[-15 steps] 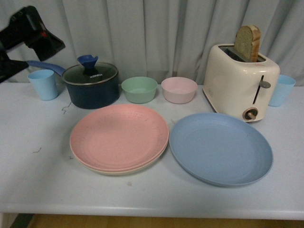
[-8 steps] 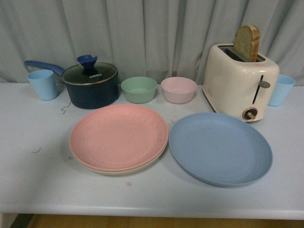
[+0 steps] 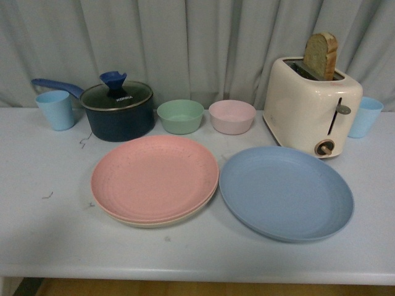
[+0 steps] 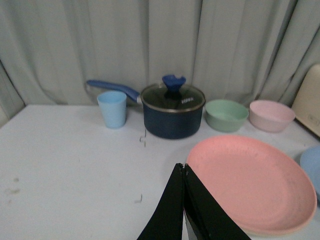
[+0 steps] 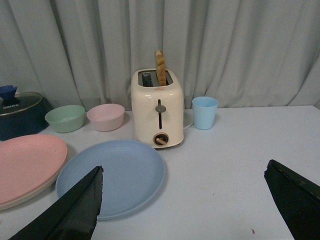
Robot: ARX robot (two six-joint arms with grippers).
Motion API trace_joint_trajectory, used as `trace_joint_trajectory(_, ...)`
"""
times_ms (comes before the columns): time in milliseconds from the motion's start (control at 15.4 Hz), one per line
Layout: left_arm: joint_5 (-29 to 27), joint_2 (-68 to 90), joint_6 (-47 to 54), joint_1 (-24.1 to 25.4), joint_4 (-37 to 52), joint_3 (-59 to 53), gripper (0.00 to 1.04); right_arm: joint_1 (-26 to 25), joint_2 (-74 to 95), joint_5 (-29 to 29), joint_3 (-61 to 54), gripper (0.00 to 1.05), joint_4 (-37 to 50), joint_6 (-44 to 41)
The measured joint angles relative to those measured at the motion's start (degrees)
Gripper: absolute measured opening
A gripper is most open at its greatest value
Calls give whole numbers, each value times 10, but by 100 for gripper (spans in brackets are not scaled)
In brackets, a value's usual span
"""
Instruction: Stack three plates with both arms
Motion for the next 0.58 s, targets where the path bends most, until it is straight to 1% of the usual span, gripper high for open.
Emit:
trace_joint_trajectory(325,0,-162,0,0,-137,-23,2,0,0,0,0,98,0,0)
trace_joint_trajectory(585,0,-200,0,0,-165,-23,2,0,0,0,0,98,0,0)
